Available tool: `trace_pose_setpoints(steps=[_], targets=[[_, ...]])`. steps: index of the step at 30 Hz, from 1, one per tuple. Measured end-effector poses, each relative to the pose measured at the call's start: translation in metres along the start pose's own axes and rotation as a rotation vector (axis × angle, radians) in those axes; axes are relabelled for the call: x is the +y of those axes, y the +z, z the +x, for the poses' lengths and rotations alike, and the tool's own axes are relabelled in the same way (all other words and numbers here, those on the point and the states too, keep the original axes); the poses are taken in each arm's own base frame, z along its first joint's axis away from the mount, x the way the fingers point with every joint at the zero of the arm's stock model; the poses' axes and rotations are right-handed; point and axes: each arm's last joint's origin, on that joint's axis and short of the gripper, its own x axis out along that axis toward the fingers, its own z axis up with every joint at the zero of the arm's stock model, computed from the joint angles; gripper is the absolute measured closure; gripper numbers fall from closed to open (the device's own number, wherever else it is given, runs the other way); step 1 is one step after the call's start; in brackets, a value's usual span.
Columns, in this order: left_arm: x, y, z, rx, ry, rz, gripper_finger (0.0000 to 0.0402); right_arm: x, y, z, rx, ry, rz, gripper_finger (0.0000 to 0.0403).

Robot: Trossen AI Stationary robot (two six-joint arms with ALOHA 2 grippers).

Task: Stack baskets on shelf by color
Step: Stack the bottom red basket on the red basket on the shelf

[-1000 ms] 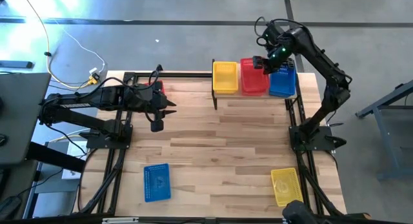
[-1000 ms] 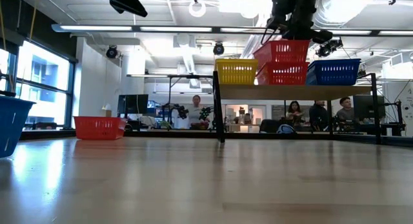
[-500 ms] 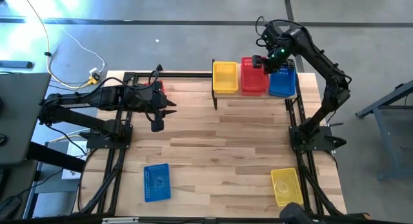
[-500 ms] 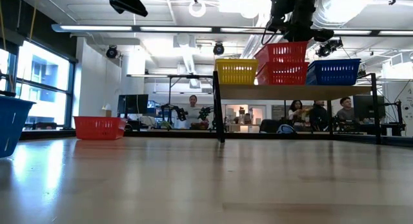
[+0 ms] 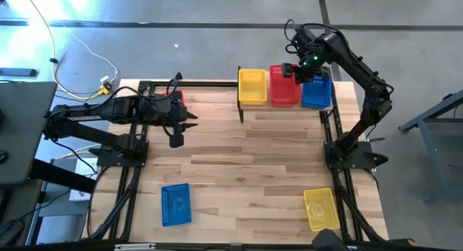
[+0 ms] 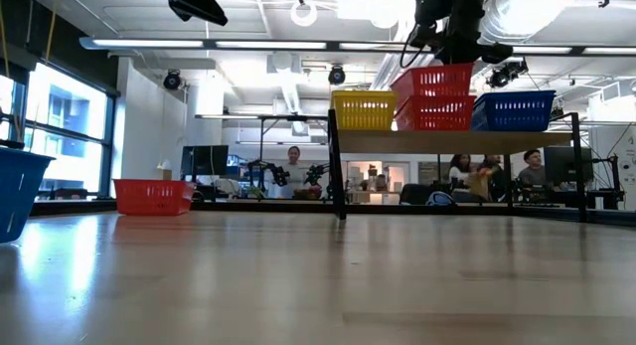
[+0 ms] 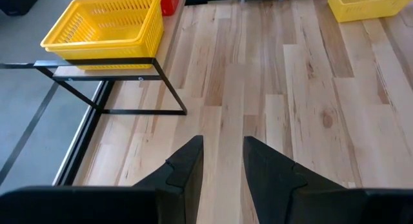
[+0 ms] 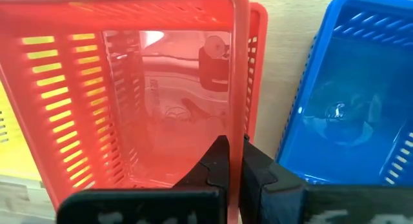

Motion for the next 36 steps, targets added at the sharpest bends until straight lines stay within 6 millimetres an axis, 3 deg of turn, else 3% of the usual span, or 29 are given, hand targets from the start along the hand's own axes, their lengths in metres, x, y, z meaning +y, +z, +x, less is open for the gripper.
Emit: trace_pose_setpoints(steps=[11,23,36], targets=[[0.0000,0.0001,0.0000,-0.001,0.000,0.000,0.0302,0.0012,0.0014,0.0000,-0.015,0.011,-0.040,0.0399],[0.0000,0.0002,0.0000,-0.001,0.000,0.000,0.0302,0.0012,0.0014,0.0000,-0.009,0.020,-0.039,0.0320],[0.0002,0.0017,-0.0001,-0.018,0.002,-0.002,0.0302,-0.0032,0.0047,-0.0005,-0.035,-0.015,-0.018,0.0316]])
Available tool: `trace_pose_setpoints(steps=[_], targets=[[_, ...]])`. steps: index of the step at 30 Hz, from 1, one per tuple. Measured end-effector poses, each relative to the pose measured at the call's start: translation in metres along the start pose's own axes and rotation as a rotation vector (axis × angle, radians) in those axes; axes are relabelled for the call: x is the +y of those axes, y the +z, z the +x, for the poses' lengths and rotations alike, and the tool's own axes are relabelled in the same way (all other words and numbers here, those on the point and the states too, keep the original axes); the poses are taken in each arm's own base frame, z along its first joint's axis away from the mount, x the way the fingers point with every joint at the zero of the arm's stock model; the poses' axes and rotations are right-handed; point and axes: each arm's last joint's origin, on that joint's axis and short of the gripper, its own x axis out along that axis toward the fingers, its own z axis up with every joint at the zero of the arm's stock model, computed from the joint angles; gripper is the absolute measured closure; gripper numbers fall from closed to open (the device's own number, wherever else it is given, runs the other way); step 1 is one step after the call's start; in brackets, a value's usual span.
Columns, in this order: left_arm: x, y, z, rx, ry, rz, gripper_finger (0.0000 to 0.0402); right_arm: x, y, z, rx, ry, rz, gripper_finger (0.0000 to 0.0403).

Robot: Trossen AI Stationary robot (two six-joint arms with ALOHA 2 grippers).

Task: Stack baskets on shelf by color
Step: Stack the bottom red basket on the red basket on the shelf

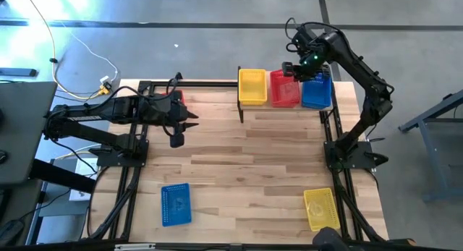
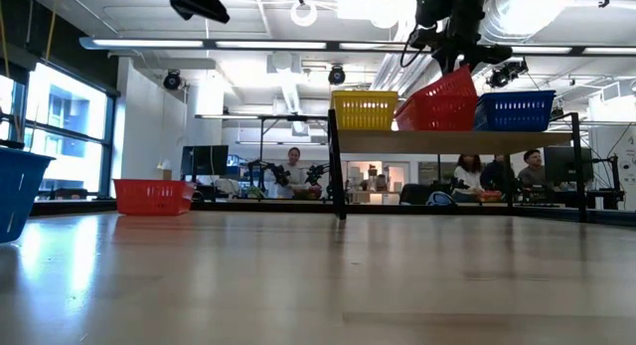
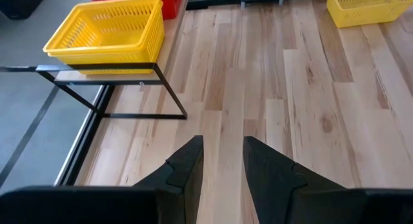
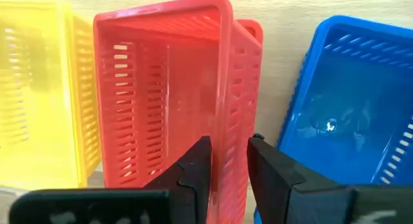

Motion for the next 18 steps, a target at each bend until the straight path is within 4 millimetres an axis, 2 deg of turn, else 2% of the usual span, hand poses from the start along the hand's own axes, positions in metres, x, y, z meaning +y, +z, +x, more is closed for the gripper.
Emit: trace_pose_setpoints(steps=[5,12,18], targets=[[0.0001,0.0011,0.0000,-0.011,0.001,-0.002,0.0302,0.0006,0.0005,0.0016,0.006,-0.003,0.017,0.0331],[0.0001,0.0012,0.0000,-0.013,0.001,-0.002,0.0302,0.0005,0.0005,0.0016,0.005,-0.005,0.017,0.0396],[0.0001,0.0012,0.0000,-0.013,0.001,-0.001,0.0302,0.0004,0.0005,0.0016,0.004,-0.006,0.025,0.0398]])
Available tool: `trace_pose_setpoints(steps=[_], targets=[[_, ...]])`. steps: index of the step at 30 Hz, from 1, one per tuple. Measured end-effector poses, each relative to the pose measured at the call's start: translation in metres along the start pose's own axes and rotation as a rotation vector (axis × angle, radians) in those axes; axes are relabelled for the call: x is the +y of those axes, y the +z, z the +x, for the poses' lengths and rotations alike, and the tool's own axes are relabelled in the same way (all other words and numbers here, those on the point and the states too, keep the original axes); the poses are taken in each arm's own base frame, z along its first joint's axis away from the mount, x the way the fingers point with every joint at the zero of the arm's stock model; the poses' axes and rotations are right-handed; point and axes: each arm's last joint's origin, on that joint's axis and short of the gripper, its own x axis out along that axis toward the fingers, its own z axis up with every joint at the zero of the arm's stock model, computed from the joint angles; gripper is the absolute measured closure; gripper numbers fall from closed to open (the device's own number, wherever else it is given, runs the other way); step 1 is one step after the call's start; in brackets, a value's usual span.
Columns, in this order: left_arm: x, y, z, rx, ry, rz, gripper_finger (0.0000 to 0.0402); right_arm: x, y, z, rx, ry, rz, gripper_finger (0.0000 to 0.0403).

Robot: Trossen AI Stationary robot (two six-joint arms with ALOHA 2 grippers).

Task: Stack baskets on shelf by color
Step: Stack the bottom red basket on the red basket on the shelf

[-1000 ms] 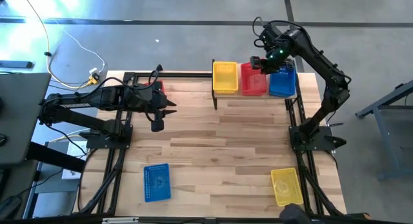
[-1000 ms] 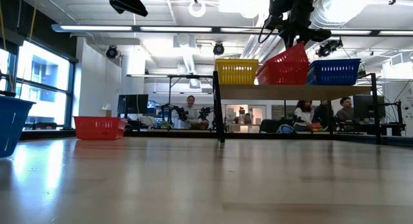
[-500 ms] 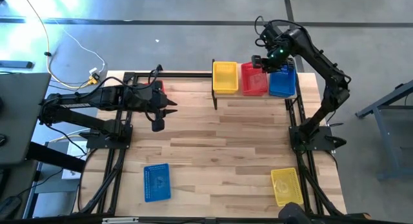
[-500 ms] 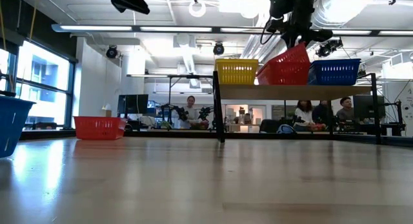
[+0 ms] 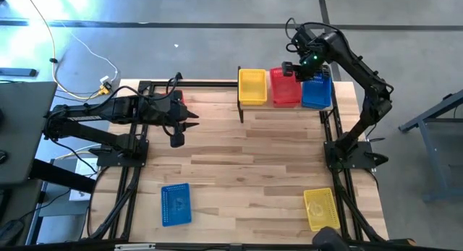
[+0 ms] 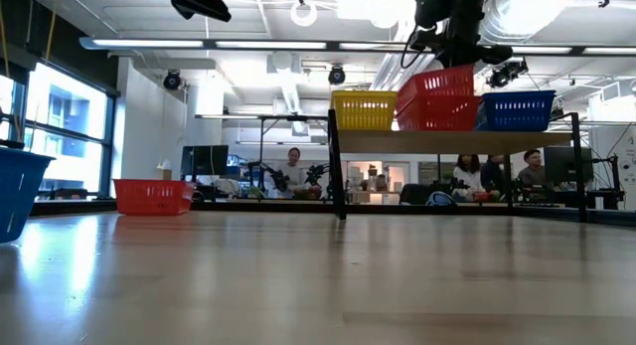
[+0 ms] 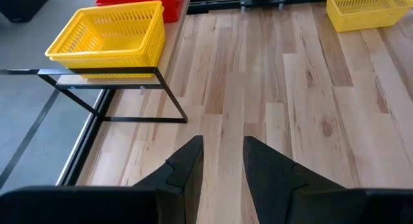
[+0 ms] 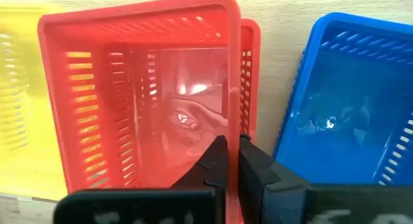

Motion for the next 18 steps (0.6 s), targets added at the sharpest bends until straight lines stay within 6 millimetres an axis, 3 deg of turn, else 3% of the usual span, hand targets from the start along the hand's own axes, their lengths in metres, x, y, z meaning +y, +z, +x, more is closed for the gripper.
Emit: trace_pose_setpoints(steps=[18], targets=[[0.0001,0.0000,0.0000,0.000,0.002,0.000,0.0302,0.0034,-0.0028,0.0010,-0.004,-0.015,0.010,0.0399]])
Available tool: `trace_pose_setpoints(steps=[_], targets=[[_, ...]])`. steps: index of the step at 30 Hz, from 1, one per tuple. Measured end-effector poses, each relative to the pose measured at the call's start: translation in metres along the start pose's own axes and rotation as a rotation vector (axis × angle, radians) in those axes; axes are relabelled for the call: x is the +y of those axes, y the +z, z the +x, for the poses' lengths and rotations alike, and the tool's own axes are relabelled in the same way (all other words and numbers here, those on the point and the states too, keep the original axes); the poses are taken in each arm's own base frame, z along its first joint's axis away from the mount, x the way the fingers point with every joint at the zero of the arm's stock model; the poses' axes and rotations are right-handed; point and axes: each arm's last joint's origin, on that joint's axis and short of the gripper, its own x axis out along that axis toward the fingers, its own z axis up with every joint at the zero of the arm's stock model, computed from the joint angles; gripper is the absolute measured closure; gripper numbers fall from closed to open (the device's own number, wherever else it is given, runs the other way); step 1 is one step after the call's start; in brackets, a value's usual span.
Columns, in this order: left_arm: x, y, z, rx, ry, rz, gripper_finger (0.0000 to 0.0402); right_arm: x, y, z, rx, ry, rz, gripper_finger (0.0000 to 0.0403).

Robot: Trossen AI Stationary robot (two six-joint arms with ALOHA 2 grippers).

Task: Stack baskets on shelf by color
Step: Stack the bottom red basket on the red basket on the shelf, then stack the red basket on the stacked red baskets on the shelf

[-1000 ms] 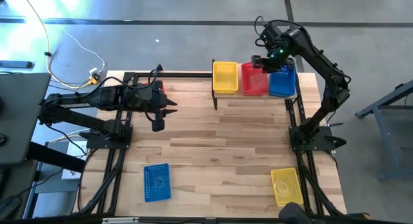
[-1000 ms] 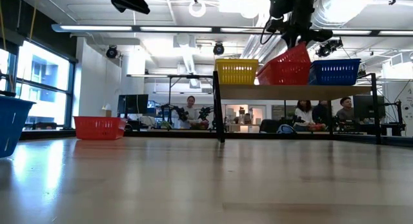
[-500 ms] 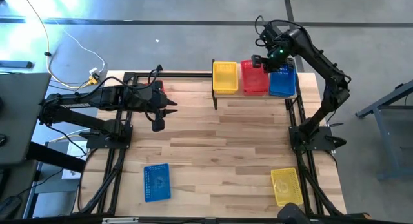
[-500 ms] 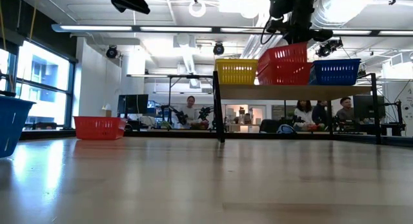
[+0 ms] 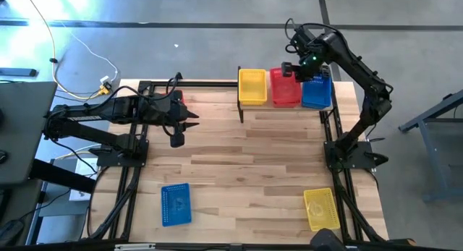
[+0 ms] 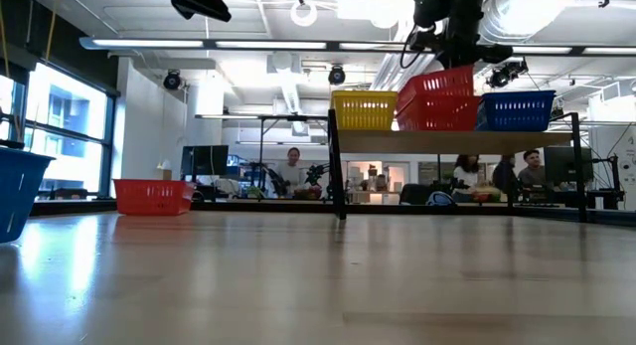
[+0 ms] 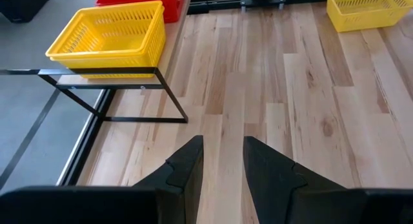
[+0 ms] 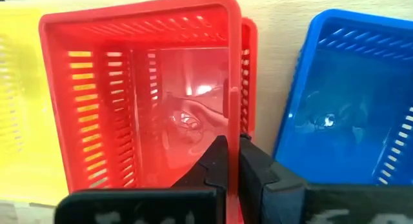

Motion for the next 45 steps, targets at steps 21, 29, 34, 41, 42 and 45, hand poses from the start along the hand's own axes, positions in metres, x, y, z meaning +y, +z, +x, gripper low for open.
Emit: trace_pose_setpoints(steps=[21,29,34,41,42,45], targets=[[0.001,0.000,0.000,0.003,0.029,0.001,0.0302,-0.003,0.002,0.000,-0.015,-0.018,-0.052,0.0329],[0.002,0.000,0.000,0.006,0.062,-0.001,0.0302,-0.005,0.002,-0.004,-0.020,-0.003,-0.131,0.0328],[0.003,0.000,0.000,0.011,0.101,-0.011,0.0302,-0.004,-0.007,-0.013,-0.029,0.045,-0.208,0.0328],[0.014,-0.004,0.001,0.043,0.173,-0.116,0.0302,0.001,-0.023,-0.027,-0.073,0.092,-0.334,0.0328],[0.017,-0.006,0.001,0.057,0.183,-0.135,0.0302,0.002,-0.026,-0.029,-0.079,0.099,-0.350,0.0328],[0.026,-0.012,0.001,0.103,0.228,-0.207,0.0302,0.007,-0.034,-0.033,-0.093,0.120,-0.399,0.0328]])
